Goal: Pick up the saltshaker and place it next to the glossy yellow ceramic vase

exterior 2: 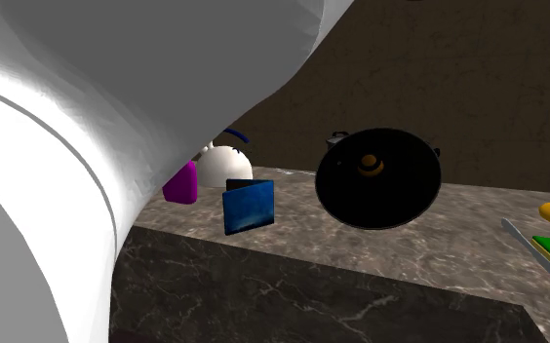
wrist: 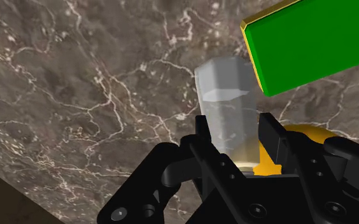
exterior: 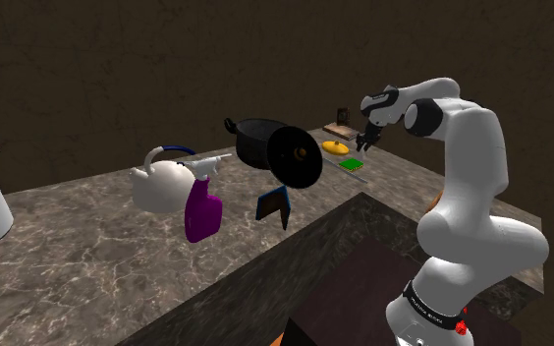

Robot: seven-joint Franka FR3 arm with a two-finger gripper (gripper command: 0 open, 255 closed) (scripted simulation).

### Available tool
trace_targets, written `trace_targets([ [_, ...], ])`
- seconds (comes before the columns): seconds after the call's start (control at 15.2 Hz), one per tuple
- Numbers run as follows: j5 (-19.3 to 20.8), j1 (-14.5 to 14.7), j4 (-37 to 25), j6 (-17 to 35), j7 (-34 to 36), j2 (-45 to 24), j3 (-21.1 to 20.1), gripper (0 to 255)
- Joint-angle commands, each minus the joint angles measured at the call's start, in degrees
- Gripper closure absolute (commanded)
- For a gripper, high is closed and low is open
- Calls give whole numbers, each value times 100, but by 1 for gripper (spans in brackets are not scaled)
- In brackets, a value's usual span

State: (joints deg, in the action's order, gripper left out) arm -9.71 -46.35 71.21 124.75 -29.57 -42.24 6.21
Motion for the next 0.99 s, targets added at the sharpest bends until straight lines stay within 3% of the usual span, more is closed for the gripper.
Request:
trace_targets([
  [0.0, -2, 2, 17, 24, -1, -3, -1, 255],
  [0.33, -2, 2, 17, 24, -1, -3, -1, 255],
  [0.4, -2, 2, 17, 24, -1, -3, -1, 0],
  [0.73, -2, 2, 17, 24, -1, -3, -1, 0],
  [0.92, 34, 4, 58, -298, 14, 359, 30, 0],
])
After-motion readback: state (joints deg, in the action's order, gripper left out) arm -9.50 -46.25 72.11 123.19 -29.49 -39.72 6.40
